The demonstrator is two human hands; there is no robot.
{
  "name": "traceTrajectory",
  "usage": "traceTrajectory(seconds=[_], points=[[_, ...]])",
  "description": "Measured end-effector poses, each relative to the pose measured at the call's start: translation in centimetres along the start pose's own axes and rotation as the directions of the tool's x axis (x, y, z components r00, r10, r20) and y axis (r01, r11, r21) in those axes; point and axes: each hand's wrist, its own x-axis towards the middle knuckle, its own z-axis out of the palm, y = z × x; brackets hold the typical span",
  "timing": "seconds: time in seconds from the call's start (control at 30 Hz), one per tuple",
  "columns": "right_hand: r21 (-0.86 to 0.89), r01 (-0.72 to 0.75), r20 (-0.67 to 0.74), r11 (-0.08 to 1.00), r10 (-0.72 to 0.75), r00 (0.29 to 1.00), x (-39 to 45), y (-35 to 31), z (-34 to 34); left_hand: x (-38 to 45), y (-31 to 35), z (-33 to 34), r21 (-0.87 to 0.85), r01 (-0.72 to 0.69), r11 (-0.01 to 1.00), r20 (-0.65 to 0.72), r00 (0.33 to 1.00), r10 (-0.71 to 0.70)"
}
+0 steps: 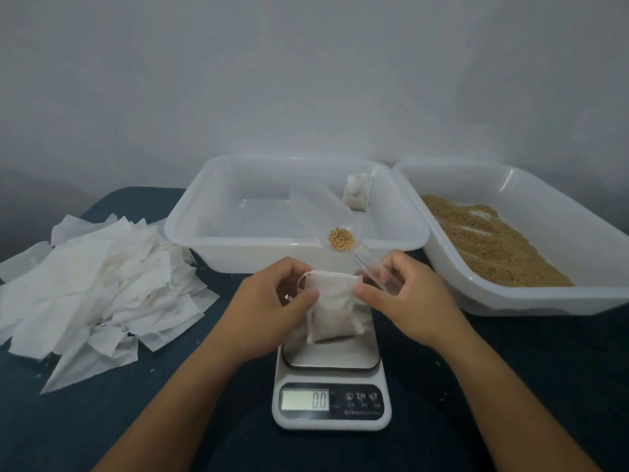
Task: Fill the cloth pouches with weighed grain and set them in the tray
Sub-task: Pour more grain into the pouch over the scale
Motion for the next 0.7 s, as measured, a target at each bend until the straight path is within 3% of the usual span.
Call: traceTrajectory(seconds=[0.2,0.33,0.5,0.7], points=[[0.095,0.066,-0.152,0.993,-0.051,0.987,-0.1,0.1,-0.1,0.6,-1.6,-0.7,0.071,0.085,0.994,-0.185,0.980,-0.071],[0.172,0.088,-0.270,0.981,-0.039,0.962,-0.3,-0.1,-0.3,1.1,-2.8,-1.3,0.003,0.205,0.979,-0.312,0.930,-0.194],[0.201,0.115,-0.408,0.973,-0.023,0.913,-0.1,0.0,-0.4,1.5,-3.4,-1.3,-0.116,0.271,0.955,-0.335,0.895,-0.295],[0.177,0.097,-0.389,0.979,-0.021,0.921,-0.1,0.4,-0.1,1.4,-3.1,-0.8,-0.123,0.251,0.960,-0.310,0.909,-0.277]])
